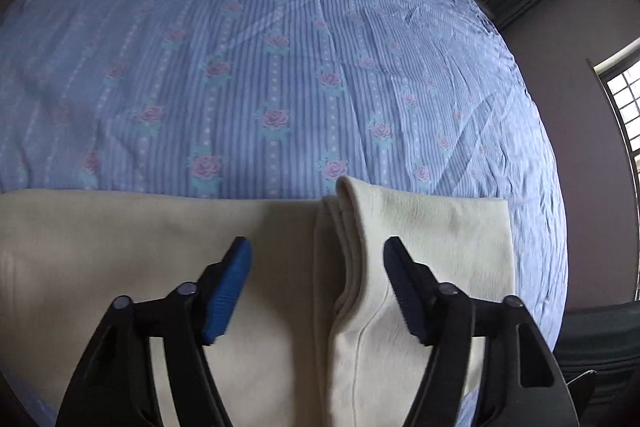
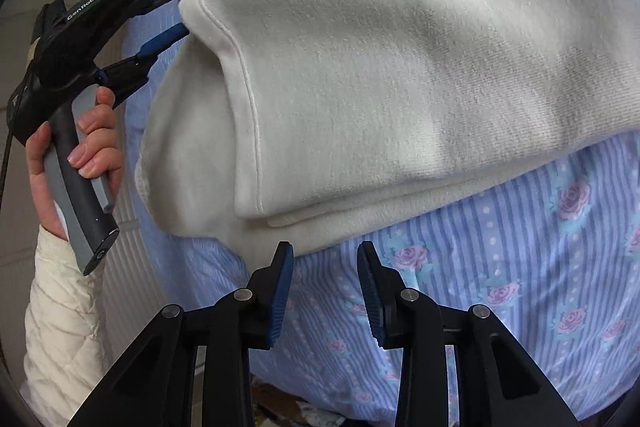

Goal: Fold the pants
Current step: 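Pinch the fold edge again with the left tool and pull it flat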

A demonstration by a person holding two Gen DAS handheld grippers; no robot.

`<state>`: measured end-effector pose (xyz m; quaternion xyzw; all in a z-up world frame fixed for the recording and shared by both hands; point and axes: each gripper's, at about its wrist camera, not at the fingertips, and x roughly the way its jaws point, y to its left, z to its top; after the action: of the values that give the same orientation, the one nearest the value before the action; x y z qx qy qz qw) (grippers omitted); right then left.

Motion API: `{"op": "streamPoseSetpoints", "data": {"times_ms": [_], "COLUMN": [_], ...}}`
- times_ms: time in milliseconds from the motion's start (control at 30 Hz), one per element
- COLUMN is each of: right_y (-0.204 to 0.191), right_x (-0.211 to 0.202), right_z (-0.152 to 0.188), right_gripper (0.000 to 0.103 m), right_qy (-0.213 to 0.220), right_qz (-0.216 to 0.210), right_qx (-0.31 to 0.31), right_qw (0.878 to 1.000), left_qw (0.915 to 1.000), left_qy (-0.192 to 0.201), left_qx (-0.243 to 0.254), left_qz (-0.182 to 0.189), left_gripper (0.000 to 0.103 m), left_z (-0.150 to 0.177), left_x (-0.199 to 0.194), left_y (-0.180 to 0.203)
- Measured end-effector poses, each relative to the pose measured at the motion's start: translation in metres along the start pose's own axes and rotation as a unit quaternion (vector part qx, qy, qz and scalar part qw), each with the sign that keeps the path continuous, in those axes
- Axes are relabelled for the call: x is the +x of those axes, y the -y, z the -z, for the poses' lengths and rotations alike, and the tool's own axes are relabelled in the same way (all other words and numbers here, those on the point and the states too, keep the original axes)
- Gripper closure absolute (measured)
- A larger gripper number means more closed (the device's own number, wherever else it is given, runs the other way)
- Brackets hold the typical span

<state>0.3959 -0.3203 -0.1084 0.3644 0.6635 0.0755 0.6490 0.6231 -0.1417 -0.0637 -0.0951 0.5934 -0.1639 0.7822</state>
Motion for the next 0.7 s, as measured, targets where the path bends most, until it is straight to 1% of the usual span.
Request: {"op": "streamPoseSetpoints", "data": {"times_ms": [33,67,100,167,233,267,333,367,433,500,533,567,600,667,700], "right_y": [-0.004,-0.009,-0.012,-0.017,-0.022,-0.025,-0.024,-0.022,-0.025,-0.027,-0.028,-0.028,-0.03,-0.03,-0.031], "right_x": [-0.006,-0.014,-0.02,-0.03,-0.04,-0.04,-0.046,-0.053,-0.054,-0.052,-0.051,-0.05,-0.046,-0.042,-0.04], "right_z": [0.002,0.005,0.007,0.01,0.01,0.008,0.002,-0.002,-0.005,-0.005,-0.005,-0.004,-0.002,0.0,0.001], "right_gripper": [0.066,0.066,0.066,0.066,0.066,0.066,0.066,0.066,0.066,0.066,0.066,0.066,0.066,0.066,0.066], "right_qy": [0.009,0.019,0.028,0.046,0.062,0.069,0.075,0.074,0.072,0.071,0.07,0.068,0.067,0.065,0.065], "right_qz": [0.011,0.025,0.041,0.07,0.091,0.096,0.102,0.104,0.11,0.113,0.114,0.116,0.116,0.118,0.119], "right_qx": [-0.017,-0.035,-0.056,-0.1,-0.14,-0.153,-0.173,-0.179,-0.189,-0.194,-0.195,-0.194,-0.193,-0.192,-0.192], "right_qw": [1.0,0.999,0.997,0.991,0.984,0.981,0.977,0.976,0.973,0.972,0.972,0.972,0.972,0.972,0.972], "left_qw": [1.0,1.0,0.9999,0.9978,0.9915,0.9869,0.9782,0.9751,0.9704,0.9667,0.9662,0.9664,0.9678,0.9689,0.9692], "left_qy": [0.004,-0.001,-0.008,-0.034,-0.067,-0.083,-0.108,-0.115,-0.115,-0.11,-0.112,-0.116,-0.109,-0.087,-0.083], "left_qx": [0.004,0.004,-0.003,-0.032,-0.075,-0.097,-0.135,-0.149,-0.168,-0.181,-0.184,-0.184,-0.184,-0.176,-0.169], "left_qz": [0.0,0.004,0.015,0.046,0.082,0.098,0.115,0.118,0.131,0.144,0.142,0.137,0.133,0.15,0.158], "left_gripper": [0.029,0.029,0.029,0.032,0.038,0.041,0.056,0.059,0.066,0.068,0.083,0.087,0.088,0.089,0.089], "left_z": [0.011,0.022,0.034,0.064,0.096,0.112,0.137,0.146,0.157,0.161,0.162,0.163,0.163,0.163,0.164], "left_x": [-0.01,-0.018,-0.024,-0.027,-0.021,-0.016,-0.005,-0.001,0.003,0.005,0.008,0.009,0.005,-0.011,-0.018], "left_y": [-0.004,-0.009,-0.014,-0.025,-0.031,-0.032,-0.034,-0.035,-0.032,-0.026,-0.024,-0.022,-0.02,-0.013,-0.01]}}
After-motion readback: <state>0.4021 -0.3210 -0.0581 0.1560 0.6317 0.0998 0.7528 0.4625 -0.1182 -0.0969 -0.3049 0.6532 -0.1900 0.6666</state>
